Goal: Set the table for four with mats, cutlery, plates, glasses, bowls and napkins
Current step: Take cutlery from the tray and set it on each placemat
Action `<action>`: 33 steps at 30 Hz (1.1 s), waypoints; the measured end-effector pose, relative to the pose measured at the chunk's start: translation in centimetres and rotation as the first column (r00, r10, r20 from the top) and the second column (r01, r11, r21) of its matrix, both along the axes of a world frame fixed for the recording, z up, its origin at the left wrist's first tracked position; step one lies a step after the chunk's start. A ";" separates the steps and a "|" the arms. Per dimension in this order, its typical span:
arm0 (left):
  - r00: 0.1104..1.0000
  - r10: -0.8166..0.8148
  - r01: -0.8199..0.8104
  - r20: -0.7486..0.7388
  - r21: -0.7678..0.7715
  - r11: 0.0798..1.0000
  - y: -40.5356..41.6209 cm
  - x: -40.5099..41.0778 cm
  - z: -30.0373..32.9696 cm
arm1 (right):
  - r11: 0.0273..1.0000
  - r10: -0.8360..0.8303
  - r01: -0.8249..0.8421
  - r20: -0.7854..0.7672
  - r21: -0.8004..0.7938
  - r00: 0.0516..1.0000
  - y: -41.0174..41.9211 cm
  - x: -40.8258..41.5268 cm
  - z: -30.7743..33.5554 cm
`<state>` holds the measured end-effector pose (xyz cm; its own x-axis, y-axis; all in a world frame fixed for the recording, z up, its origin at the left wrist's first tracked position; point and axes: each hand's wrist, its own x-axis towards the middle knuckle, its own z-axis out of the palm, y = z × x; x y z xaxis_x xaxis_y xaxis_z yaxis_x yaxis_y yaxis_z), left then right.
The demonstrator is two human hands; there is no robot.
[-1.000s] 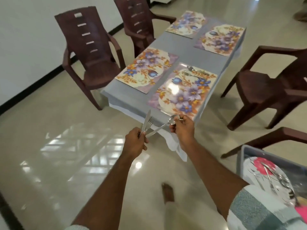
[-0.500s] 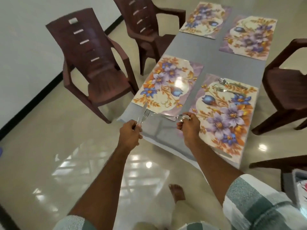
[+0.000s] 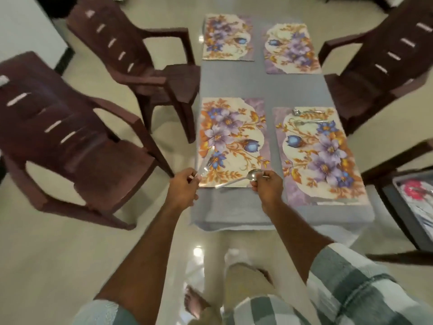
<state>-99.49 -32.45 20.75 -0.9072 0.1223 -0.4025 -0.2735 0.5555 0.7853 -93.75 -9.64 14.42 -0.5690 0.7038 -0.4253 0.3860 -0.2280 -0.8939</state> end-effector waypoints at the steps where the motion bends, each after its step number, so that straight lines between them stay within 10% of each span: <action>1: 0.998 -0.056 0.056 -0.022 -0.010 0.998 -0.1 -1.4 -0.1 | 0.999 -0.050 0.050 0.005 0.007 0.999 -0.4 -0.1 0.1; 23: 0.856 -0.515 0.516 0.037 -0.108 0.850 4.0 -29.3 -2.2 | 0.875 -0.480 0.483 0.086 -0.025 0.873 -0.7 -22.8 -0.8; 33: 0.577 -0.811 0.816 0.093 -0.070 0.573 10.6 -33.1 -5.5 | 0.794 -0.602 0.594 0.308 0.130 0.737 -1.4 -20.1 -4.1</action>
